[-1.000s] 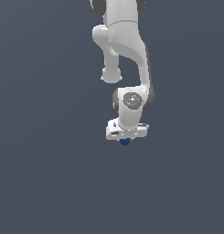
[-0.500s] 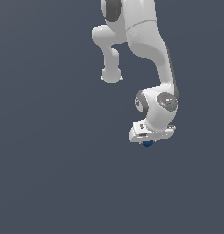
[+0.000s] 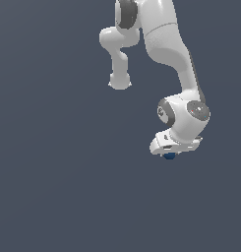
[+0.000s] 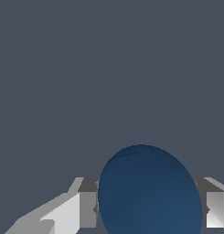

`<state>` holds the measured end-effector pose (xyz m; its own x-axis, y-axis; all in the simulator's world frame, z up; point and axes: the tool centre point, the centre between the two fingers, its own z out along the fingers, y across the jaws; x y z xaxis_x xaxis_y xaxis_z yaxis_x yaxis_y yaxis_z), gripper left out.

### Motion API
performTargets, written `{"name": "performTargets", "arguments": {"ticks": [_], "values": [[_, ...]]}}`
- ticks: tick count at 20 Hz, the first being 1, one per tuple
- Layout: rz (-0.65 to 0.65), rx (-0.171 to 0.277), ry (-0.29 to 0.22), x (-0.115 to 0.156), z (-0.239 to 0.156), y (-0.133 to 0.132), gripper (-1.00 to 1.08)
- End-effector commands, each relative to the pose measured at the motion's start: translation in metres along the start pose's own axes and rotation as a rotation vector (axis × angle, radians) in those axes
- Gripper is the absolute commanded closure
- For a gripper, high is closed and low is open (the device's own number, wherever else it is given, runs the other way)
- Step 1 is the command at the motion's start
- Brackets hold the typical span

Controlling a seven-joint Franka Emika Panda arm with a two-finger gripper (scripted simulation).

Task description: Pick up the object and move it to a goal position.

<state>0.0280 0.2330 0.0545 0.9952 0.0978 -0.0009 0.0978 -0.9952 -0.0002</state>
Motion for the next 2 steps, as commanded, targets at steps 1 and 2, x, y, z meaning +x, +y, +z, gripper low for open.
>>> {"name": "performTargets", "arguments": {"ticks": [1,2], "values": [[0.001,0.0,0.001,0.0018,-0.0009,-0.0029,1.08],[0.001,0.0,0.001,0.0019,-0.0009,-0.0031,1.08]]}}
